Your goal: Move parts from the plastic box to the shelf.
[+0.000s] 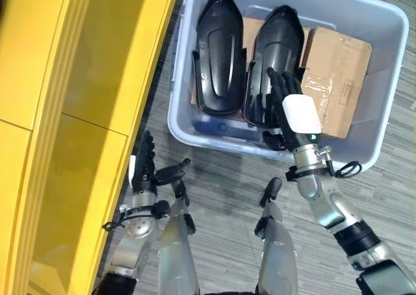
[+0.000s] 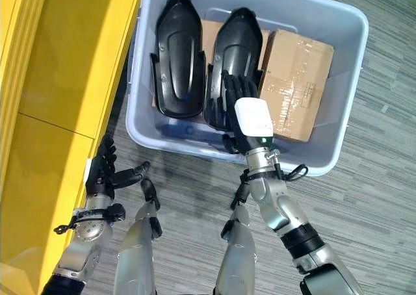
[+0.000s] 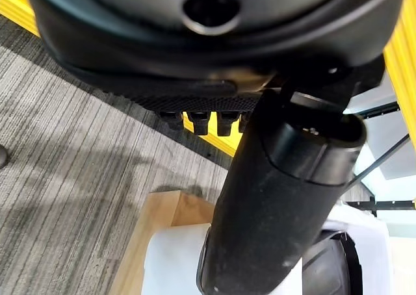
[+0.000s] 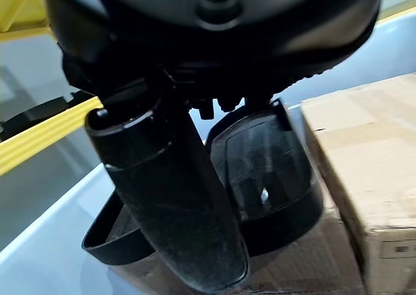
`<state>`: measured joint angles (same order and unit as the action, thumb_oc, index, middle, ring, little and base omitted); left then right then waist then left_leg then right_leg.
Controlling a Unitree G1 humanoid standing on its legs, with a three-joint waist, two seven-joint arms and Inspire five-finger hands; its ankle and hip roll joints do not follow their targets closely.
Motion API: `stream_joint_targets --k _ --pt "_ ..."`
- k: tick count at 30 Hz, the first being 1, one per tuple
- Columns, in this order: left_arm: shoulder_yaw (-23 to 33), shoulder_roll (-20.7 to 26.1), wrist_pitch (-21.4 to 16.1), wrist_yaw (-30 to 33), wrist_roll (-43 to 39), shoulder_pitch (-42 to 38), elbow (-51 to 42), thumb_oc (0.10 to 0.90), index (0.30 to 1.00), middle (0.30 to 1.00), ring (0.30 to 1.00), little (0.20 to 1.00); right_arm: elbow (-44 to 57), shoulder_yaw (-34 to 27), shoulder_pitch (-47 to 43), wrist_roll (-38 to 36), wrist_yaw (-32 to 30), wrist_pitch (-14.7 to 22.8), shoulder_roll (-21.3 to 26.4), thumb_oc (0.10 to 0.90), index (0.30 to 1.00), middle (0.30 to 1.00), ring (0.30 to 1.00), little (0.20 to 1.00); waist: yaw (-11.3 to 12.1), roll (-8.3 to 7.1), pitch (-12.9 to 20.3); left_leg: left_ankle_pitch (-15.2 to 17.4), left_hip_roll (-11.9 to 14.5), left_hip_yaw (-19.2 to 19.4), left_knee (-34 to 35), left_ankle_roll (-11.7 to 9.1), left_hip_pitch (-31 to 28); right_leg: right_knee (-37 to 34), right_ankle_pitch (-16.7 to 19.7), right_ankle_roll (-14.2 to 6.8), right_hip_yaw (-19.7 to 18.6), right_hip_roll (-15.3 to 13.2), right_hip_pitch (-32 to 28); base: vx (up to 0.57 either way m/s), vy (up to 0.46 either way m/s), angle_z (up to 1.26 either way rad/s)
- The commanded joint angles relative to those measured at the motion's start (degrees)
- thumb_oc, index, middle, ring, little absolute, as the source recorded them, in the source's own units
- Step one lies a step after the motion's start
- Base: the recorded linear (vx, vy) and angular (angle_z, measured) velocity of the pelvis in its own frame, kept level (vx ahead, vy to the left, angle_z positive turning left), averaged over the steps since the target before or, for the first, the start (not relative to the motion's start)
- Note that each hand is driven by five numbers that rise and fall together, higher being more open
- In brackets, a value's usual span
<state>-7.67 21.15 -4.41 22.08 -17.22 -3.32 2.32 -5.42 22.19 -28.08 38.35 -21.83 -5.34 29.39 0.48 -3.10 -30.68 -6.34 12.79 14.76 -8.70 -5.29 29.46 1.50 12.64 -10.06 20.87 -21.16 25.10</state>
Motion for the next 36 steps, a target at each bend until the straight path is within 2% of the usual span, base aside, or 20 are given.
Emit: stream_joint_targets --k 1,7,9,16,22,29,30,31,32,36 --pt "1.40 1.66 -5.66 1.38 1.47 0.76 -5.69 0.900 1.000 1.000 1.000 1.000 2.16 -0.84 -4.20 4.66 -3.82 1.38 -0.14 0.900 1.000 1.000 1.000 1.000 0.23 0.12 0.89 6.16 0.35 -0.66 -4.77 -2.48 -0.39 5.86 -3.06 -2.38 -0.15 -2.21 -0.08 0.00 0.012 0.08" --pt "1.35 1.75 -5.69 1.72 1.42 0.59 -5.40 0.900 1.000 1.000 1.000 1.000 -0.80 -0.45 -5.79 5.73 -4.94 0.17 -0.46 0.900 1.000 1.000 1.000 1.000 0.61 0.58 0.89 6.02 0.32 -1.05 -4.87 -2.50 1.57 6.07 -3.15 -2.34 0.03 -2.27 1.37 0.01 0.001 0.05" --pt "1.42 1.77 -5.66 1.85 1.42 0.65 -5.18 0.900 1.000 1.000 1.000 1.000 -1.41 -0.46 -5.94 5.81 -5.02 -0.14 -0.48 0.900 1.000 1.000 1.000 1.000 0.75 0.76 0.89 7.13 0.38 -1.75 -4.94 -2.98 1.11 6.32 -4.06 -2.96 -0.50 -2.05 0.93 0.06 0.000 0.03" --pt "0.70 1.44 -6.16 1.96 1.02 0.52 -3.94 0.900 1.000 1.000 1.000 1.000 -11.41 -0.01 -7.89 5.52 -6.20 -3.31 -1.04 0.900 1.000 1.000 1.000 1.000 0.92 2.03 0.89 7.22 0.03 -1.89 -5.62 -2.92 4.32 7.06 -4.04 -2.91 -0.84 -2.41 4.13 0.00 0.000 0.00" --pt "-0.10 1.23 -6.68 1.91 0.41 0.02 -3.30 0.900 1.000 1.000 1.000 1.000 -17.60 0.42 -9.01 3.49 -7.29 -4.23 -2.20 0.900 1.000 1.000 1.000 1.000 0.98 2.84 0.89 7.31 -0.24 -1.86 -6.11 -2.75 6.01 7.90 -4.00 -2.84 -1.18 -2.84 6.18 0.00 0.000 0.00" --pt "-1.51 1.08 -7.44 1.44 -0.63 -1.01 -2.31 0.900 1.000 1.000 1.000 1.000 -29.22 3.60 -13.04 1.36 -7.31 -4.97 -4.54 0.900 1.000 1.000 1.000 1.000 1.53 4.07 0.89 7.20 -0.66 -1.66 -6.07 -2.55 6.85 8.22 -3.94 -2.76 -1.33 -3.14 7.22 0.00 0.009 0.02" --pt "-1.60 1.10 -7.52 1.30 -0.86 -1.02 -2.23 0.900 1.000 1.000 1.000 1.000 -30.49 3.91 -13.50 0.85 -7.04 -4.88 -4.94 0.633 0.627 0.627 0.627 0.627 1.62 4.18 0.89 7.17 -0.67 -1.65 -5.99 -2.55 6.91 8.25 -3.90 -2.79 -1.33 -3.18 7.37 -0.01 0.018 0.04" --pt "-1.68 1.06 -7.59 1.21 -0.97 -1.07 -2.17 0.900 1.000 1.000 1.000 1.000 -31.65 4.46 -14.04 0.63 -6.68 -4.71 -5.35 0.575 0.544 0.544 0.544 0.544 1.69 4.29 0.89 7.14 -0.74 -1.62 -5.95 -2.54 6.94 8.27 -3.86 -2.79 -1.35 -3.23 7.45 0.00 0.000 0.00" --pt "-1.85 1.16 -7.77 1.04 -1.14 -1.32 -1.81 0.900 1.000 1.000 1.000 1.000 -34.42 6.31 -15.00 1.07 -5.52 -4.53 -6.03 0.400 0.300 0.300 0.300 0.300 1.88 4.46 0.89 7.13 -0.85 -1.64 -5.79 -2.54 6.73 8.14 -3.79 -2.81 -1.21 -3.24 7.29 0.00 0.000 0.00" --pt "-1.92 1.17 -7.83 1.03 -1.38 -1.58 -1.54 0.900 1.000 1.000 1.000 1.000 -35.78 7.41 -15.15 1.42 -4.89 -4.40 -6.56 0.400 0.300 0.300 0.300 0.300 1.88 4.60 0.89 7.10 -0.95 -1.64 -5.75 -2.52 6.57 8.18 -3.77 -2.84 -1.07 -3.33 7.18 0.00 0.002 0.01"
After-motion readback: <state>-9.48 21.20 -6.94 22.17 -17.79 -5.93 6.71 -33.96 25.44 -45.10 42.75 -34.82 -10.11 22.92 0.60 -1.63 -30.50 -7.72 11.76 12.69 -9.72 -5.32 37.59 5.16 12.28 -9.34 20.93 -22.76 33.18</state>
